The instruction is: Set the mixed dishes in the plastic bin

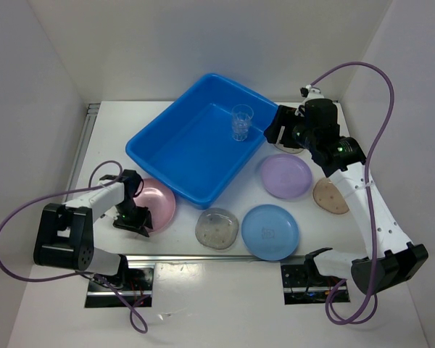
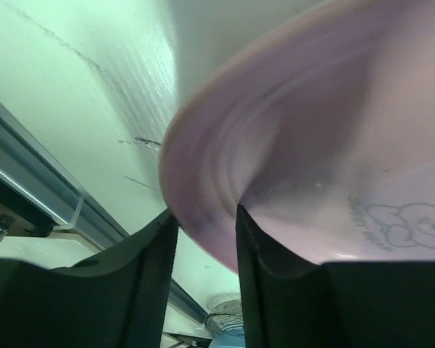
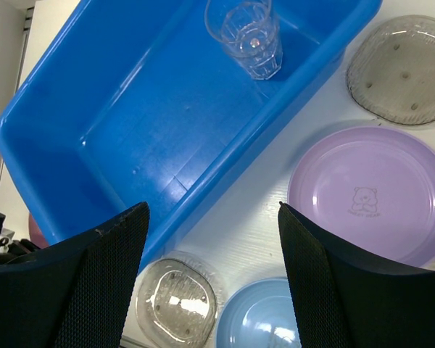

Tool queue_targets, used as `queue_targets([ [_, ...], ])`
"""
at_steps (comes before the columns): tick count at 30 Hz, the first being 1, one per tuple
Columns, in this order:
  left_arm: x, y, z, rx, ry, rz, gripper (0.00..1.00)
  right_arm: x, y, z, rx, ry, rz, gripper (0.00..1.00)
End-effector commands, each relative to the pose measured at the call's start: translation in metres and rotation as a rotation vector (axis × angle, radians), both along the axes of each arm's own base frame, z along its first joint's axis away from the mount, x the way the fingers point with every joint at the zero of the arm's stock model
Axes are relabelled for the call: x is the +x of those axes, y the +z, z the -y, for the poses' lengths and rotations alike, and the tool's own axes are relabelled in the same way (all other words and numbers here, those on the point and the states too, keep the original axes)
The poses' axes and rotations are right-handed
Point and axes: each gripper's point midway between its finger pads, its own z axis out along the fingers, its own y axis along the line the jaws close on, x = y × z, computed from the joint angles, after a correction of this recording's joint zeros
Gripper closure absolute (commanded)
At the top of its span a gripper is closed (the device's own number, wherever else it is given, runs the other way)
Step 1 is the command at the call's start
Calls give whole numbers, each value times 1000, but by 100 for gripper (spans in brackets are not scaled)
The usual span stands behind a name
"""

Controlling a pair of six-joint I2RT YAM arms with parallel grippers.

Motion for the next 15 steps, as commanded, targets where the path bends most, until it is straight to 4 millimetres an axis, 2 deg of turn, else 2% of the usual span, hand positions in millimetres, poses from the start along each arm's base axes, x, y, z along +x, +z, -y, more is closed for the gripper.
queue_targets([
  [1,11,-9,-2,24,32,34,59,0,19,-3,7,13,64,23],
  [3,11,-9,-2,24,32,34,61,0,19,-3,7,13,64,23],
  [7,17,-2,-3,31,53,78,72,0,19,-4,11,21,62,23],
  [8,23,3,-4,37,63,109,76,1,21,-4,14,21,71,23],
  [9,21,5,-4,37,63,108,79,1,21,-4,14,21,71,23],
  [10,27,10,-4,35,72,130,89,-1,20,-4,14,21,71,23],
  [12,29,17,-4,32,82,150,99,-2,22,-7,25,39,77,23],
  [15,29,24,-4,29,106,176,100,-4,25,-8,31,47,85,23],
])
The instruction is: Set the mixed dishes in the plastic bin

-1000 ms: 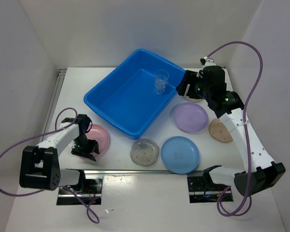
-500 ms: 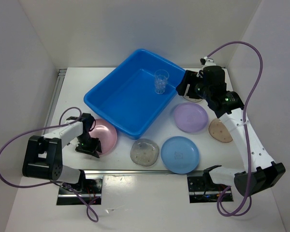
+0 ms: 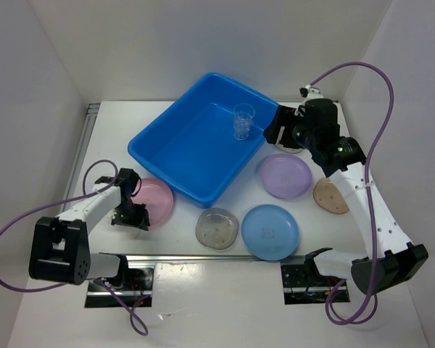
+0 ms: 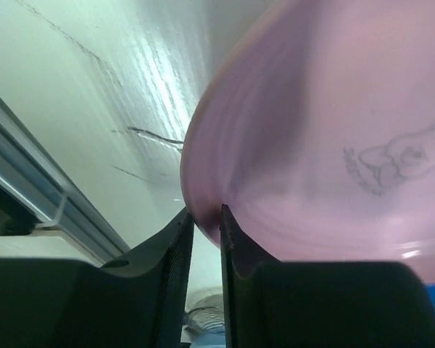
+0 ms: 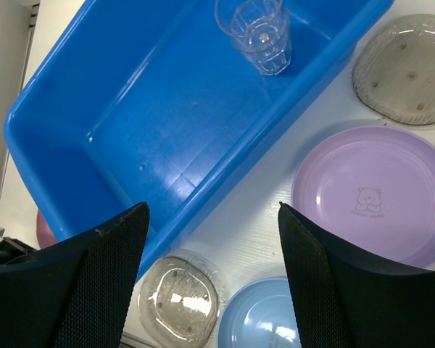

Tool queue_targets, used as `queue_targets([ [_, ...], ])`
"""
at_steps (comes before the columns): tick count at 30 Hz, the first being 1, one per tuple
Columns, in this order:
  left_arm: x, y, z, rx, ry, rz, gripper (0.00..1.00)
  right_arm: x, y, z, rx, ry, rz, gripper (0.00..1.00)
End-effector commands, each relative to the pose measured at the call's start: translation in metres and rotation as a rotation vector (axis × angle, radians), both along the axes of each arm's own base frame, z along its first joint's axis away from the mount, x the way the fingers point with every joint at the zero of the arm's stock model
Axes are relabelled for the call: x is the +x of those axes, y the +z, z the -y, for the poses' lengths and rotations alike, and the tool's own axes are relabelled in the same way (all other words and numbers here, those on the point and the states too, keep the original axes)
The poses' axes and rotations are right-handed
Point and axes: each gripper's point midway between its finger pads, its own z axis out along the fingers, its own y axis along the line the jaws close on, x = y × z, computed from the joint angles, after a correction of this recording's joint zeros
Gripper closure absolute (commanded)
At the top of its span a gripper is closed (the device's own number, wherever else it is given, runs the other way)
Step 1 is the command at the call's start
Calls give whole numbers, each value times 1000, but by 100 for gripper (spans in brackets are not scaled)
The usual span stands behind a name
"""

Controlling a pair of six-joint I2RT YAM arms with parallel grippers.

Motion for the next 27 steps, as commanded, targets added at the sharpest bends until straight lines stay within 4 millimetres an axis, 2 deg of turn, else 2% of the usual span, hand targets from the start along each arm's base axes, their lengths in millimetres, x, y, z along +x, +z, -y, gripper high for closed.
queue_targets([
  [1,20,14,-2,15,61,101,100,-4,25,-6,26,36,86,23],
  [2,25,22,-1,10,62,138,100,-4,21,-6,23,36,77,23],
  [3,21,24,-2,11,73,130,100,-5,21,-9,23,45,77,23],
  [9,26,45,-9,35,117,199,100,-10,29,-13,36,63,102,23],
  [13,38,64,-15,64,122,263,100,-12,30,-15,39,72,111,23],
  [14,47,77,-19,87,126,299,100,-12,30,-15,39,72,111,23],
  [17,55,95,-37,142,163,328,100,-14,30,-18,39,81,110,23],
  [19,64,113,-62,198,219,364,100,-14,30,-18,39,81,110,23],
  [21,62,125,-81,257,227,367,100,-16,33,-18,42,81,119,23],
  [22,67,140,-90,282,239,398,100,-16,33,-18,42,81,119,23],
  [24,62,152,-113,362,277,390,100,-16,33,-18,42,81,119,23],
  [27,64,175,-134,428,304,430,100,-18,36,-18,49,89,127,23],
])
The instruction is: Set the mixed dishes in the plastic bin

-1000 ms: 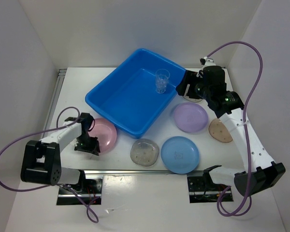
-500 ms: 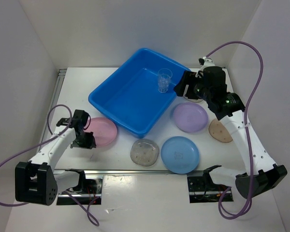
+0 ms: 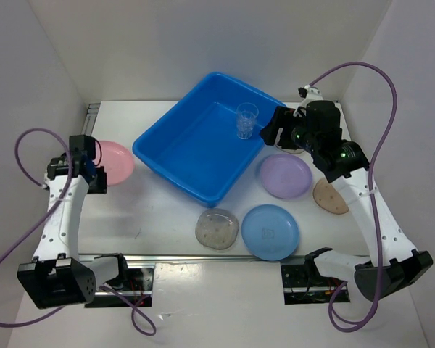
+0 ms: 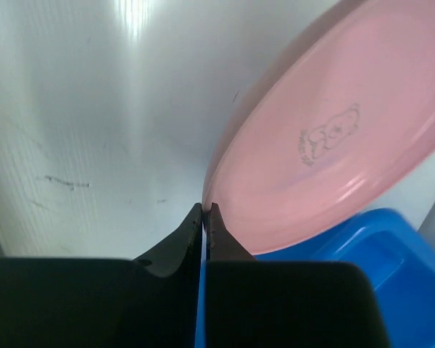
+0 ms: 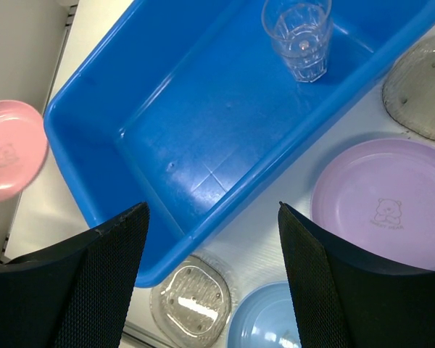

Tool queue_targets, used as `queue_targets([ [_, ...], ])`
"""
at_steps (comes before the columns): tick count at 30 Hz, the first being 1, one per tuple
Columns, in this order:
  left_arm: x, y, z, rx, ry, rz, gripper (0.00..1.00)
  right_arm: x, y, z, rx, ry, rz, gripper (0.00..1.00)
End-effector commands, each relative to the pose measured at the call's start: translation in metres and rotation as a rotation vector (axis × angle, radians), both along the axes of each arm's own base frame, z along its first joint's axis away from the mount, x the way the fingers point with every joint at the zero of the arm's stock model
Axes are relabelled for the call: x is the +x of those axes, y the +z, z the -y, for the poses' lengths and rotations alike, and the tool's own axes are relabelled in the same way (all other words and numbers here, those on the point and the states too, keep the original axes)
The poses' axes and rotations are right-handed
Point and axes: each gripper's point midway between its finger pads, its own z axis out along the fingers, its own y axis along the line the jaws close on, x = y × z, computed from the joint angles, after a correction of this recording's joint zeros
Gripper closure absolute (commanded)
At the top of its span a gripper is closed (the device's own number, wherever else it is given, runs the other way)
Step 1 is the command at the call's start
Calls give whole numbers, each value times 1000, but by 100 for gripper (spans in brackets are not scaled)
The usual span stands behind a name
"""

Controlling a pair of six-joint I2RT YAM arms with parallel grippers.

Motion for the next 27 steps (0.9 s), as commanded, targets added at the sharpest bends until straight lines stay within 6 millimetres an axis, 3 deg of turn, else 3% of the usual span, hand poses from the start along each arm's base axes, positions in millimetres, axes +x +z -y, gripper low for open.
queue_targets([
  [1,-7,36,-33,147,38,25,100,-6,18,-3,18,24,72,23],
  [7,32,103,-48,231,23,213,100,-8,21,-2,21,24,81,23],
  [9,52,127,-42,212,-12,327,100,-8,21,-2,21,24,81,23],
  [11,78,135,-23,145,-119,413,100,-8,21,-2,21,24,81,23],
  [14,113,130,17,24,-273,493,100,-4,22,-1,17,14,81,23],
  [16,125,121,50,-19,-368,494,100,-2,24,-2,17,14,82,23],
  [17,138,117,82,-23,-464,503,100,0,26,-3,19,14,85,23],
  [20,157,95,130,-6,-624,460,100,2,31,-2,16,4,91,23],
  [22,167,90,149,-14,-693,476,100,3,30,-2,13,4,83,23],
  [24,178,68,166,-48,-743,444,100,6,31,-3,13,4,81,23],
  [25,183,72,174,-41,-784,444,100,5,29,-3,10,4,72,23],
  [26,187,55,181,-40,-816,394,100,5,33,-3,13,4,82,23],
  [27,189,50,191,-30,-859,383,100,6,28,-3,7,4,65,23],
])
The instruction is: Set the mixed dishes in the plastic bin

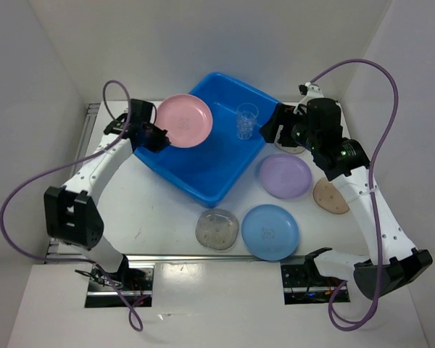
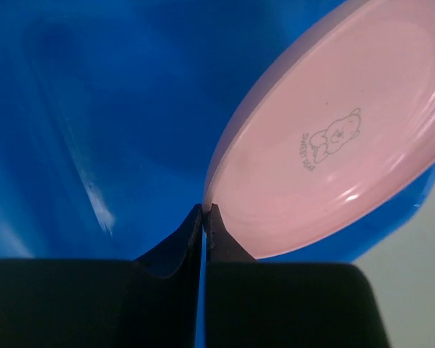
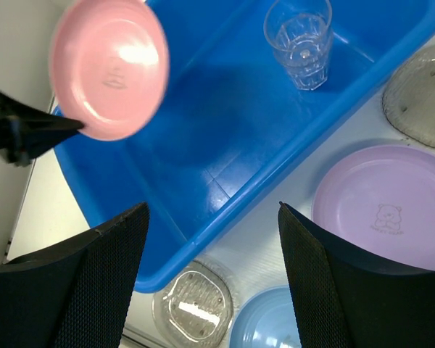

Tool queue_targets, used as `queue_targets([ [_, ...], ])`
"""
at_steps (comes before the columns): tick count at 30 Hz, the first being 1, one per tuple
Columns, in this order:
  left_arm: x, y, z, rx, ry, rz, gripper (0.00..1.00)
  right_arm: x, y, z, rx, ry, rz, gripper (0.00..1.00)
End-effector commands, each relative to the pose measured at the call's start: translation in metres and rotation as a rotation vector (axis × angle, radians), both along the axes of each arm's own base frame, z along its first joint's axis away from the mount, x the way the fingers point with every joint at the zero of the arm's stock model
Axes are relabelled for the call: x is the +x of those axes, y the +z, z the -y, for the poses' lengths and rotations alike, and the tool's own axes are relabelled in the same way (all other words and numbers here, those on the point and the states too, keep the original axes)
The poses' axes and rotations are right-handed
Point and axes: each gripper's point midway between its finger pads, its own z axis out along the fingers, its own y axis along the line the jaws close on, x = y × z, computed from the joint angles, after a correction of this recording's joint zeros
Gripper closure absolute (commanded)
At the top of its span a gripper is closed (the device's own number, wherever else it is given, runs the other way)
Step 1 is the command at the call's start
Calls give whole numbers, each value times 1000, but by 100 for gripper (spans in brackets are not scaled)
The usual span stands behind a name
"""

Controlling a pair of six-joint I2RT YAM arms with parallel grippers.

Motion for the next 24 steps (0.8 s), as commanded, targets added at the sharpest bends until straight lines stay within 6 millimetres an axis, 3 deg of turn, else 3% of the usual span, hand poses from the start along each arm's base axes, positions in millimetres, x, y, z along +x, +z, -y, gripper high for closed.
queue_targets([
  [1,30,16,21,41,-135,106,100,5,18,-3,0,7,43,23],
  [4,40,-21,35,96,-223,15,100,7,16,-4,-3,7,33,23],
  [11,28,-90,53,126,-377,-156,100,12,6,-4,-20,-1,-2,23],
  [16,23,-109,60,194,-415,-202,100,14,5,-2,-30,-18,-8,23],
  [20,24,-120,63,211,-430,-224,88,15,4,-2,-34,-18,-17,23],
  [21,24,-120,63,211,-430,-224,79,16,4,0,-38,-27,-15,23],
  [24,30,-115,63,217,-424,-205,72,16,1,2,-45,-36,-24,23],
])
